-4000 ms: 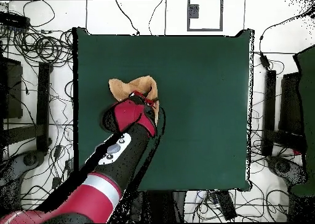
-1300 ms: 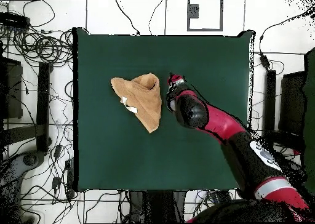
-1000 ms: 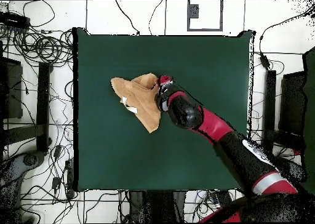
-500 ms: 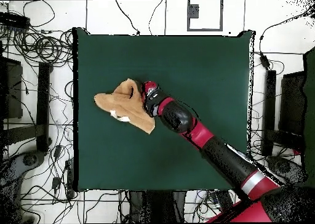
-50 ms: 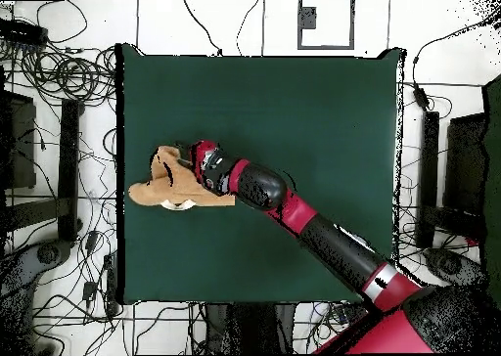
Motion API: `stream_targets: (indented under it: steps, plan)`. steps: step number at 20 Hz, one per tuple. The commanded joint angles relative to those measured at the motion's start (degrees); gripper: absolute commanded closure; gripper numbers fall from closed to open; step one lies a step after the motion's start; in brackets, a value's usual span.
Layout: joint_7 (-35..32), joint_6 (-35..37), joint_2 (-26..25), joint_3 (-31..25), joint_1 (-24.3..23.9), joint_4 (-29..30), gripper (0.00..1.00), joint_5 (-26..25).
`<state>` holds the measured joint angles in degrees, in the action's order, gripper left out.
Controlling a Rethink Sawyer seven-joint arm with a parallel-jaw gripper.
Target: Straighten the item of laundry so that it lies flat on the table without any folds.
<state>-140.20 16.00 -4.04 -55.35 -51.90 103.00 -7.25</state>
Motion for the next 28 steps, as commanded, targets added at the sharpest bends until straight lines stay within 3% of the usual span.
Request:
stream_targets:
  steps: [1,5,9,13,14,16,23,28]
  plan:
    - [-0.7,5.6,2.6,-1.7,5.4,0.3,0.0,2.0]
    - [-4.8,2.2,8.4,1.7,9.8,0.9,0.0,1.3]
    - [-9.8,-1.0,18.2,11.0,18.8,-0.5,0.0,0.8]
    - [-14.3,2.4,27.2,28.7,34.2,-7.3,0.0,1.4]
    - [-17.1,7.2,31.6,36.8,41.0,-9.2,0.0,0.9]
    - [-18.6,15.6,33.5,45.9,49.3,-14.0,0.0,-0.8]
    - [-14.8,25.4,35.1,52.3,55.7,-16.1,0.0,0.8]
    - [-14.0,24.5,36.2,53.7,57.4,-14.6,0.0,1.5]
